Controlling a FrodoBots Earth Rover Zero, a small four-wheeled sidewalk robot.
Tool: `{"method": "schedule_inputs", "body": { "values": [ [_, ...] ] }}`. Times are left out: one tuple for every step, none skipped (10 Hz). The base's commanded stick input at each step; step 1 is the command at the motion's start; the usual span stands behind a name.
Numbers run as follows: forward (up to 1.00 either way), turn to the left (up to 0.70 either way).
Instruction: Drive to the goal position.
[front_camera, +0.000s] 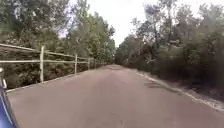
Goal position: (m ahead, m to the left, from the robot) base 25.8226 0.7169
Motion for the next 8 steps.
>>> {"method": "schedule_inputs", "body": {
  "values": [
    [0.7, 0.0],
    [0.7, 0.0],
    [0.7, 0.0],
    [0.7, 0.0],
    [0.7, 0.0],
    [0.7, 0.0],
    [0.7, 0.0],
    [0.7, 0.0]
  ]
}}
